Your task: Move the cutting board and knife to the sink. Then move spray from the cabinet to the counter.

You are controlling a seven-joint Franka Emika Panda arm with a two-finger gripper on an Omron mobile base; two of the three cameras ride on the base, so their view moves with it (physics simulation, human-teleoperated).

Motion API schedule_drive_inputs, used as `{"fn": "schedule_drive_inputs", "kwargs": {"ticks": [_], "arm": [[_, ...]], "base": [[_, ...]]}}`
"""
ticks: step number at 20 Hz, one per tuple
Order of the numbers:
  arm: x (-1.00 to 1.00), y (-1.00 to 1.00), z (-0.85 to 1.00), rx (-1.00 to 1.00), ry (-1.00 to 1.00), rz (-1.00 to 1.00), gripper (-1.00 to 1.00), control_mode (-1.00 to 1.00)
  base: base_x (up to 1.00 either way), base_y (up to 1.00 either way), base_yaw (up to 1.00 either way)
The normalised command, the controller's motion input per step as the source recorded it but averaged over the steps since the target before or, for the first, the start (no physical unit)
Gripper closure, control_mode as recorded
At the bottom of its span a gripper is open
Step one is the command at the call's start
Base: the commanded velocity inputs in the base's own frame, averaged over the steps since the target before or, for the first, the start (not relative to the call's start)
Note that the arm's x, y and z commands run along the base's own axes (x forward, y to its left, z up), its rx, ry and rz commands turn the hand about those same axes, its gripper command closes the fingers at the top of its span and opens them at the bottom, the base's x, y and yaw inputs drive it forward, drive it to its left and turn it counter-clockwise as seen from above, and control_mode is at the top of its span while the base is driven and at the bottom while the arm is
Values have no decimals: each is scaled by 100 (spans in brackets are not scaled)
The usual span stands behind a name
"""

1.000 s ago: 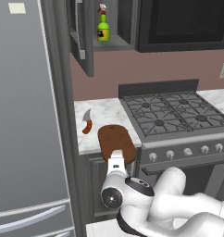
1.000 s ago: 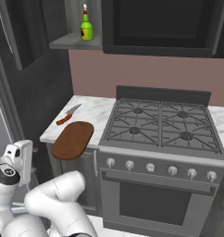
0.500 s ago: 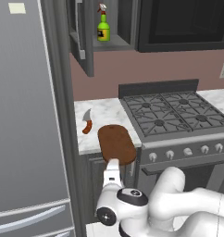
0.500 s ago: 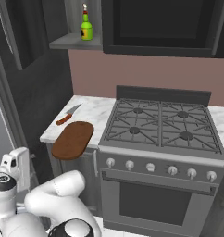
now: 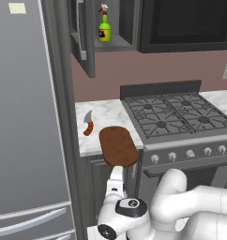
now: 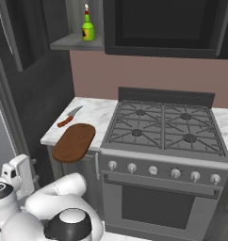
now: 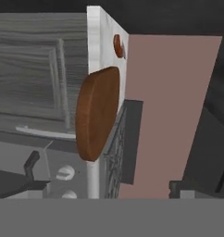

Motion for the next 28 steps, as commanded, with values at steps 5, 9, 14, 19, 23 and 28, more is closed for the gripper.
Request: {"fn": "schedule_drive_inputs", "kwargs": {"ticks": [5,9,14,19,23,28], "arm": [[36,-26,0,0,-10,0,-100,-100],[38,-26,0,0,-6,0,-100,-100],[41,-28,0,0,0,0,-100,-100],[50,-30,0,1,0,0,-100,-100],[54,-32,0,0,0,1,-100,-100],[49,-34,-6,0,0,4,-100,-100]], "base": [[0,0,0],[0,0,0],[0,0,0],[0,0,0],[0,0,0],[0,0,0]]}}
